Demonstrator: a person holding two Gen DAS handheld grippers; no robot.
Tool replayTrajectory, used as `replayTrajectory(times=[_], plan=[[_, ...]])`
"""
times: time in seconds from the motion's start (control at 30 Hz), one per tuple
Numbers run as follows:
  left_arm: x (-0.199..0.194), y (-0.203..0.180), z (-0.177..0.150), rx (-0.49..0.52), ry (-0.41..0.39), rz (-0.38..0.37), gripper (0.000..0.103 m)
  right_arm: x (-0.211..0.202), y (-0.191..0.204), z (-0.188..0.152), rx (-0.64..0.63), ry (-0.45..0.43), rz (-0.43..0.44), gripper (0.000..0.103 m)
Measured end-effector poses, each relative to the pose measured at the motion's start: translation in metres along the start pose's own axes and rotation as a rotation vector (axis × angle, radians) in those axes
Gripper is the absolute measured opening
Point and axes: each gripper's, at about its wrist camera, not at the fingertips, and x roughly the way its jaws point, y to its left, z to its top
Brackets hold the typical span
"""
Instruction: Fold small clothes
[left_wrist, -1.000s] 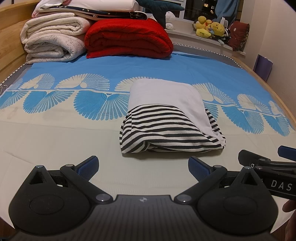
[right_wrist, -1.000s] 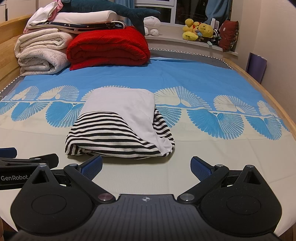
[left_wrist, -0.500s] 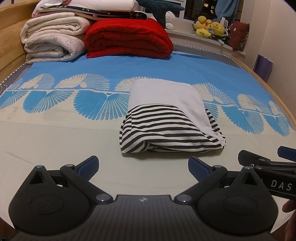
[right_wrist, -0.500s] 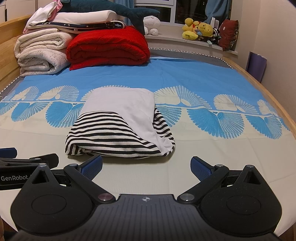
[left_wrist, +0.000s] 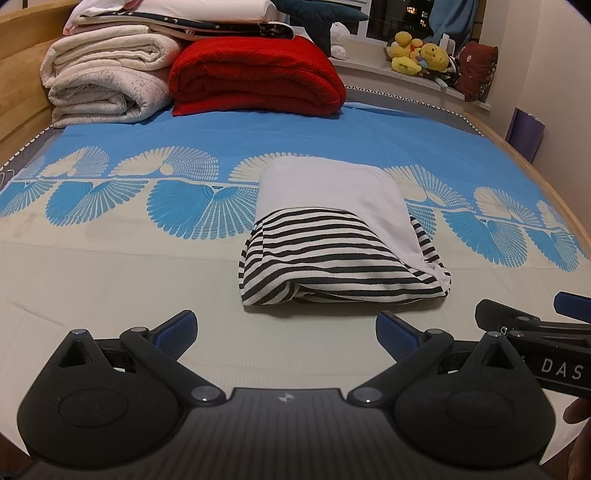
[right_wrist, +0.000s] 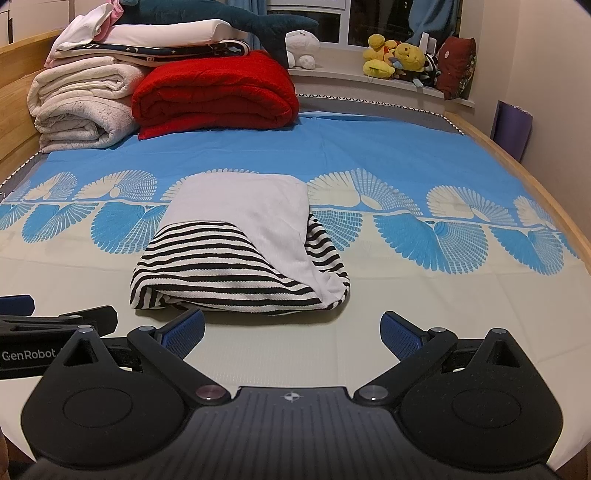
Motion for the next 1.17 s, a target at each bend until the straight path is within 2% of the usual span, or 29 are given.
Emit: replayTrajectory(times=[1.17], plan=[[0.0016,0.0010,0.0000,0.003,0.002,0.000,0.103,0.0016,0.0051,-0.0014,0.014,0.007,-0.002,0.101]])
